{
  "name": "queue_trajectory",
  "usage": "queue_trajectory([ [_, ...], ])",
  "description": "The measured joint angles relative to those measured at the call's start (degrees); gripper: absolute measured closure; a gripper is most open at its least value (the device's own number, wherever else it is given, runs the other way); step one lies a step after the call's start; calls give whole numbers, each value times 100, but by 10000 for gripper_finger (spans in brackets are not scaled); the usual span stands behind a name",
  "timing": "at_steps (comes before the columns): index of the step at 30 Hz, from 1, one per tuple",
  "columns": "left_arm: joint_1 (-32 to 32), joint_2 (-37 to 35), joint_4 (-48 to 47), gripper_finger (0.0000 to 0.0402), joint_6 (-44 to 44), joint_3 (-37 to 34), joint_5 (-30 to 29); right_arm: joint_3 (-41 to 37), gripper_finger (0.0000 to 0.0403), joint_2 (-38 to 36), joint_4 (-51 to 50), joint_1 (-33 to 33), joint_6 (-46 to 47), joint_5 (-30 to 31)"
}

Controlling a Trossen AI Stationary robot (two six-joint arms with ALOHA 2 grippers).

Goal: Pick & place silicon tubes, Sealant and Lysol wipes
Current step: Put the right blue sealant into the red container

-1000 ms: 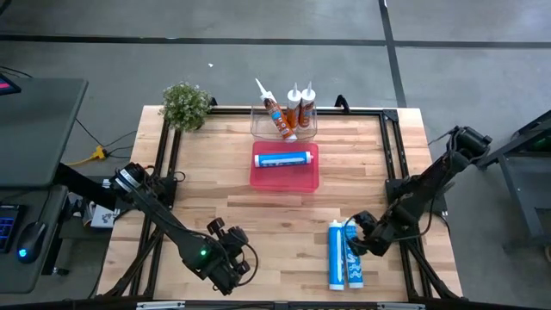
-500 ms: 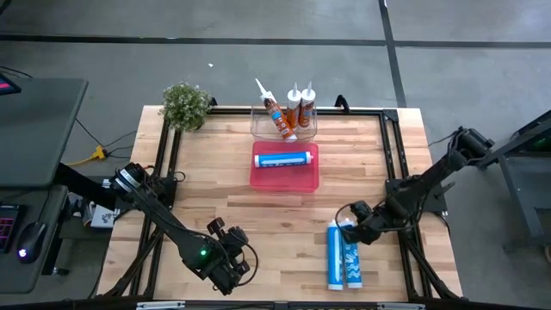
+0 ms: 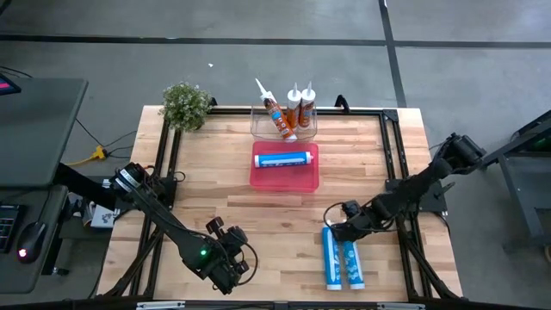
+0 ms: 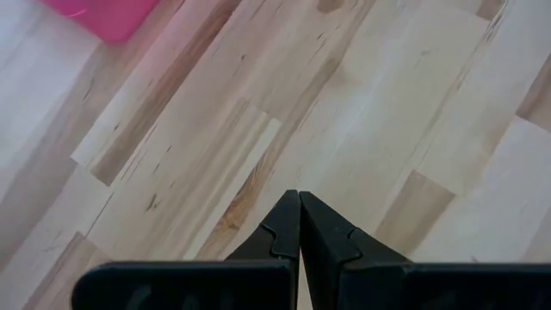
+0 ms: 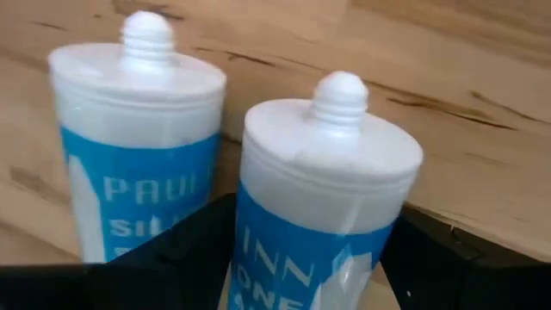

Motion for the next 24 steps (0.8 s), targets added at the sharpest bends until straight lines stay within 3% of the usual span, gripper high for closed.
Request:
queue_trajectory([
  [12,0,2,-1,401,0,0,74,45,149,404,-205,-72,153,106],
  [24,0,2,-4,401,0,0,52,37,186,404,-371,-155,104,225],
])
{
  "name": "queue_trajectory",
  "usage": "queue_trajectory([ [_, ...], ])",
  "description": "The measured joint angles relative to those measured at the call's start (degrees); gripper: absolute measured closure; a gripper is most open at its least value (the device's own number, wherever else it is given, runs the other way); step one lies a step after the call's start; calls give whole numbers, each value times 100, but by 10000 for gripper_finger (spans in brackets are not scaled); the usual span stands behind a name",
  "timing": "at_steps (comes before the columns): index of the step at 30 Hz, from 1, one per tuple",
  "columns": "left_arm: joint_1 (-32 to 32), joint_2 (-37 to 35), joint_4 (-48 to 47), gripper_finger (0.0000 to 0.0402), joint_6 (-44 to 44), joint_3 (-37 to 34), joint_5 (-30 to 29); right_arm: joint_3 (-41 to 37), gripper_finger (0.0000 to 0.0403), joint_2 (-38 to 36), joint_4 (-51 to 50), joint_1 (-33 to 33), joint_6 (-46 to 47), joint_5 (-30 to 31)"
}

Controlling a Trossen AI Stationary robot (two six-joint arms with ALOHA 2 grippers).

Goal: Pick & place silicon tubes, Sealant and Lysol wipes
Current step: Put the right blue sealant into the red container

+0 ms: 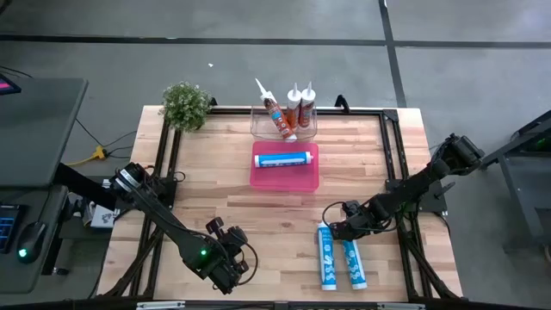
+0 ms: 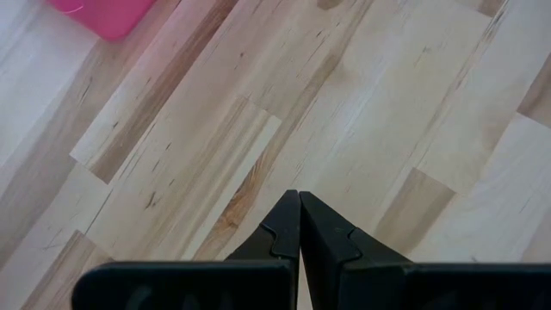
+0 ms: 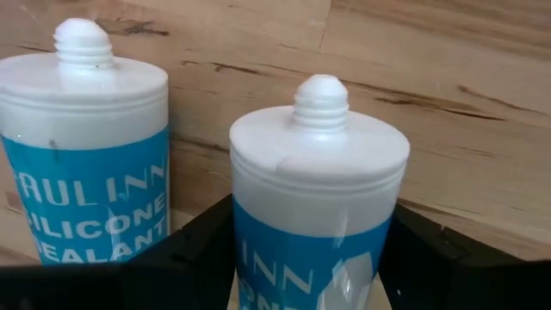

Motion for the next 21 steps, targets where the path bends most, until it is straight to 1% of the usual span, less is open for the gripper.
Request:
queue_trajectory([
  [14,2,0,1,402,0,0,-4,-2,186,-52,-26,61,-357,141],
  [21,2,2,12,402,0,0,-6,-72,187,-381,-66,128,-731,311],
])
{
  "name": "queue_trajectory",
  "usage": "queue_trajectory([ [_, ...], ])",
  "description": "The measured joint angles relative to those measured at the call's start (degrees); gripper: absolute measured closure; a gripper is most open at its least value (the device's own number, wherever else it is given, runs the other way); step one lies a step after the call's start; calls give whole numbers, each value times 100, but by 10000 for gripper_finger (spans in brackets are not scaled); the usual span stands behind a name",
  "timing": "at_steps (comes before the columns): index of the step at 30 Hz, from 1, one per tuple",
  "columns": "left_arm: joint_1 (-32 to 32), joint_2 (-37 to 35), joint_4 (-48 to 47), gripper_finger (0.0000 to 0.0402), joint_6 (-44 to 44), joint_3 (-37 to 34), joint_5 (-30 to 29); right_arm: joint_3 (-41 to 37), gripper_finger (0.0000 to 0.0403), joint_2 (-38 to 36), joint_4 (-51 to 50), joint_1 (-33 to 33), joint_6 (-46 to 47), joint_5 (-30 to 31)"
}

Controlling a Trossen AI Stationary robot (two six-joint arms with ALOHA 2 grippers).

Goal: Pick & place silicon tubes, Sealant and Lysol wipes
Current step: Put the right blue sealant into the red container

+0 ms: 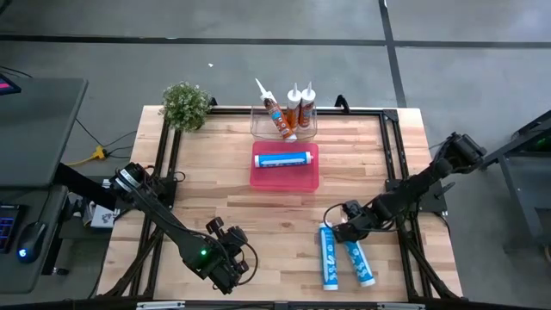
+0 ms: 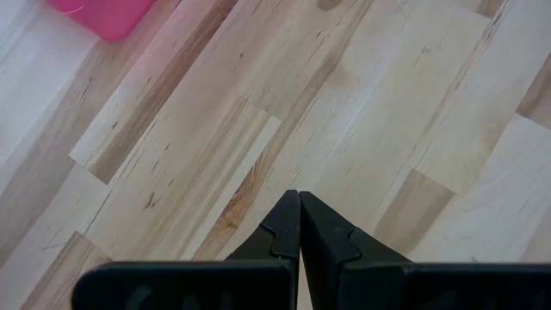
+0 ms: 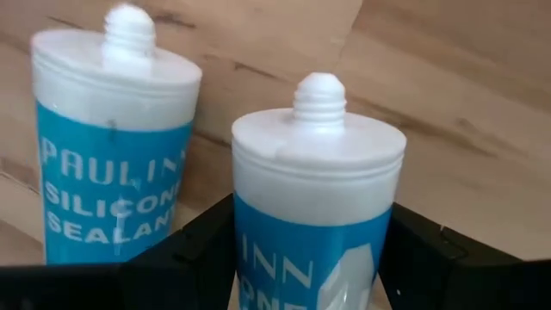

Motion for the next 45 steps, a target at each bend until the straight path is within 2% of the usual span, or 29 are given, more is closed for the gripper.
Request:
queue_trajectory([
  [7,2,0,17,402,0,0,53,-36,187,-459,-327,85,63,628],
  [13,4,2,215,402,-39,2,96,-20,188,-1108,-344,111,65,1523],
  [18,100,2,509,402,-16,2,91,-9,188,-1630,-256,105,-319,2020],
  [23,334,0,1075,402,399,4,134,-7,188,-2114,-276,108,-803,2326],
  [32,874,0,2607,402,1316,4,474,2,189,-2975,-6,99,-2133,2860],
  [39,1438,0,4353,402,2073,4,816,9,188,-3565,899,97,-3701,3454],
  [45,1997,0,5931,402,2662,4,1233,13,189,-3815,1853,97,-5105,3678],
])
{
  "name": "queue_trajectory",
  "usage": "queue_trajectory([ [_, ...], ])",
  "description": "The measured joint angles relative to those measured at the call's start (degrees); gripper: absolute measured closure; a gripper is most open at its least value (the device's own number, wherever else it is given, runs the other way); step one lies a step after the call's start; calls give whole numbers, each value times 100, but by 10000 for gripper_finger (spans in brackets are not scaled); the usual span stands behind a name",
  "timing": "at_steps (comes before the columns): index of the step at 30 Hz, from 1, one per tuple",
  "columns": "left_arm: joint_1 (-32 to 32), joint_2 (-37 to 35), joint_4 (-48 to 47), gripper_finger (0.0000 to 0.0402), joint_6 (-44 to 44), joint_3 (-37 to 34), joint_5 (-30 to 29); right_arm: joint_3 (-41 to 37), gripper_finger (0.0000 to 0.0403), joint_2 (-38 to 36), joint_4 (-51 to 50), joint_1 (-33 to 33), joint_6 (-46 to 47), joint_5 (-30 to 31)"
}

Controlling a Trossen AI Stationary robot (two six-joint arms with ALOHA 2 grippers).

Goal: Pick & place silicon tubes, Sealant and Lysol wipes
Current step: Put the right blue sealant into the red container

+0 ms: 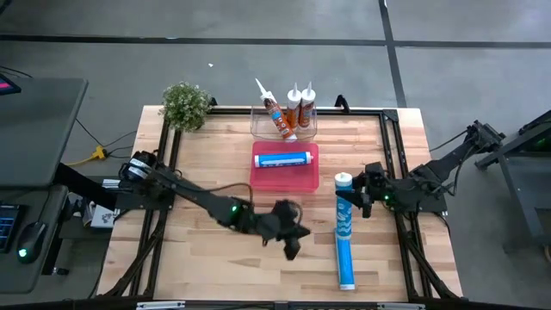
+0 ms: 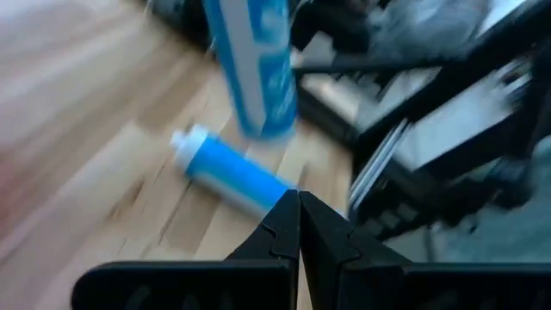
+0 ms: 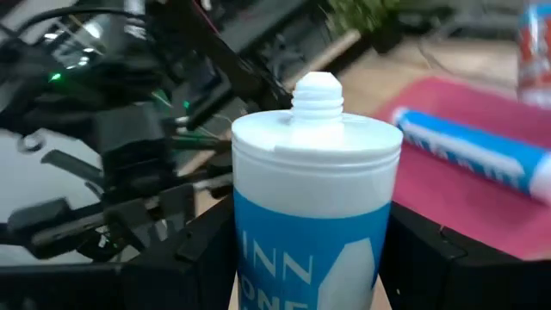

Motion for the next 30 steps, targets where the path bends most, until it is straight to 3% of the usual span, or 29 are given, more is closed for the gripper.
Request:
queue_trajectory([
  [4,379,0,586,402,64,2,302,0,189,-65,388,0,-610,38],
  [11,859,0,795,401,48,2,636,0,189,-85,976,-2,-1477,31],
  [18,1067,-2,1026,391,211,2,717,0,189,-264,1056,-2,-1722,-97],
  [22,1083,-2,1258,345,433,2,705,2,189,-404,1056,-2,-1816,-144],
  [30,1082,-2,1842,200,624,2,705,6,189,-426,1136,-334,-1876,-580],
])
